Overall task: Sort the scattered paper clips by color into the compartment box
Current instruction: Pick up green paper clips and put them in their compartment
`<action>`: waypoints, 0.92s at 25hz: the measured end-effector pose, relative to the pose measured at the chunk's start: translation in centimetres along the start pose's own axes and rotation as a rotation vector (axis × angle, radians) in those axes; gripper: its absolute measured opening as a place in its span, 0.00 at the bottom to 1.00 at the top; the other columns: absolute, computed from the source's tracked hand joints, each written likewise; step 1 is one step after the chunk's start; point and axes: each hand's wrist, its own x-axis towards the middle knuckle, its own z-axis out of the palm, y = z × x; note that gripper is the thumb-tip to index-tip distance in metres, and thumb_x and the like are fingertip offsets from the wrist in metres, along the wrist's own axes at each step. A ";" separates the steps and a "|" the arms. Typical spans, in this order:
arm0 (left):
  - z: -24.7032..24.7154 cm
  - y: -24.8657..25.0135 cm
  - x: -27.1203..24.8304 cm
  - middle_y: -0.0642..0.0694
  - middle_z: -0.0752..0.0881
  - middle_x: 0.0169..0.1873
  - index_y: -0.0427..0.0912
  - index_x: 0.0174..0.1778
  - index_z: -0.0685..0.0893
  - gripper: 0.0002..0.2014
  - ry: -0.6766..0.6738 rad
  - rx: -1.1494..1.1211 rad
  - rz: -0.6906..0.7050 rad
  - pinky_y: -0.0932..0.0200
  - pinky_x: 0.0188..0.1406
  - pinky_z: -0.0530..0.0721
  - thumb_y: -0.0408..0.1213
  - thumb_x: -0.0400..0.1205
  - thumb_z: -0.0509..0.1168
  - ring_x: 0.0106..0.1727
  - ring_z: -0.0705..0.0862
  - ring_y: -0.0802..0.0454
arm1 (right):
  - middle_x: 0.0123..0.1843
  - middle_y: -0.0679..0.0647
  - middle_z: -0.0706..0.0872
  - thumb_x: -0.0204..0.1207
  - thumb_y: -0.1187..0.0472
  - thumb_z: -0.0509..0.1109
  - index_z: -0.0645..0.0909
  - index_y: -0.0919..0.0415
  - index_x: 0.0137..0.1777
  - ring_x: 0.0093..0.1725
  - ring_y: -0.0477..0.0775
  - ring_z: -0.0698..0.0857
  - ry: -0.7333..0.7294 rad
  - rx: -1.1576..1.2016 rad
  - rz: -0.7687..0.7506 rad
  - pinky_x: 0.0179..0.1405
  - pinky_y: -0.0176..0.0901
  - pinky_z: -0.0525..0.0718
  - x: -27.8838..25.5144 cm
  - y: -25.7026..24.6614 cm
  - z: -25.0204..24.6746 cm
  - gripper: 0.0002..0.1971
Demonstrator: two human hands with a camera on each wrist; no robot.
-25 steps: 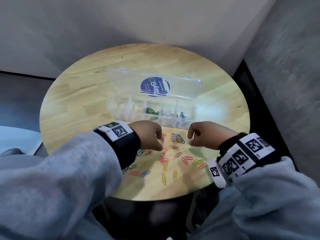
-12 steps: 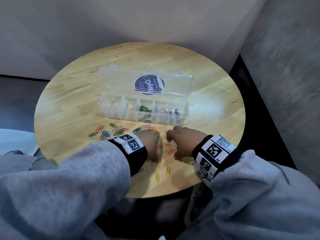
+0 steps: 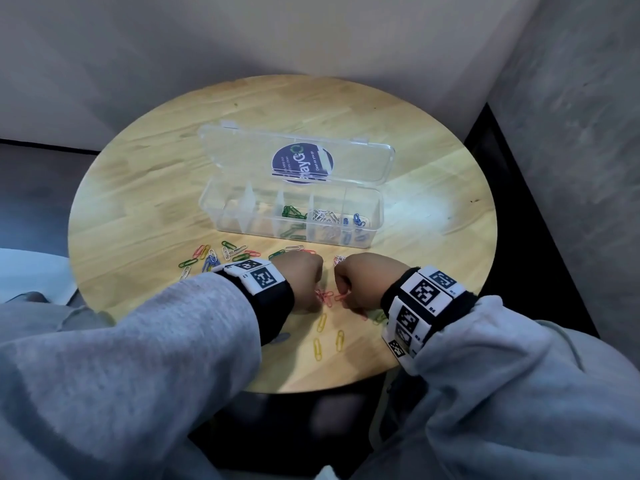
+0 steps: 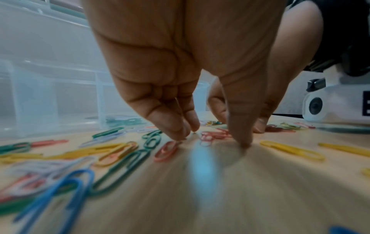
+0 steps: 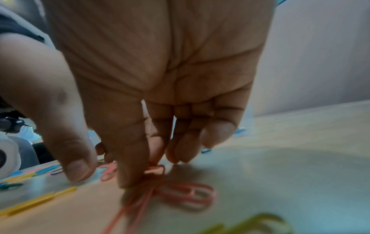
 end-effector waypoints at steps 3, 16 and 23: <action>0.0 0.3 0.1 0.44 0.83 0.57 0.43 0.59 0.81 0.20 -0.009 0.045 0.036 0.58 0.47 0.76 0.44 0.73 0.73 0.58 0.81 0.44 | 0.41 0.53 0.87 0.73 0.63 0.71 0.80 0.59 0.45 0.43 0.55 0.83 -0.014 0.013 0.014 0.35 0.41 0.76 0.0 0.1 -0.1 0.03; 0.2 0.6 0.5 0.42 0.83 0.58 0.42 0.59 0.78 0.18 0.038 0.066 0.011 0.57 0.49 0.76 0.41 0.75 0.71 0.59 0.81 0.43 | 0.33 0.48 0.81 0.69 0.65 0.71 0.77 0.53 0.32 0.37 0.49 0.79 0.017 0.216 0.054 0.36 0.40 0.78 -0.7 2.4 -1.1 0.09; -0.3 0.6 -0.2 0.47 0.76 0.33 0.37 0.50 0.84 0.18 -0.055 0.181 -0.124 0.58 0.41 0.75 0.50 0.76 0.69 0.44 0.79 0.45 | 0.26 0.52 0.83 0.76 0.71 0.64 0.83 0.63 0.40 0.25 0.47 0.83 -0.013 0.737 0.197 0.26 0.32 0.85 -1.7 5.2 -2.2 0.08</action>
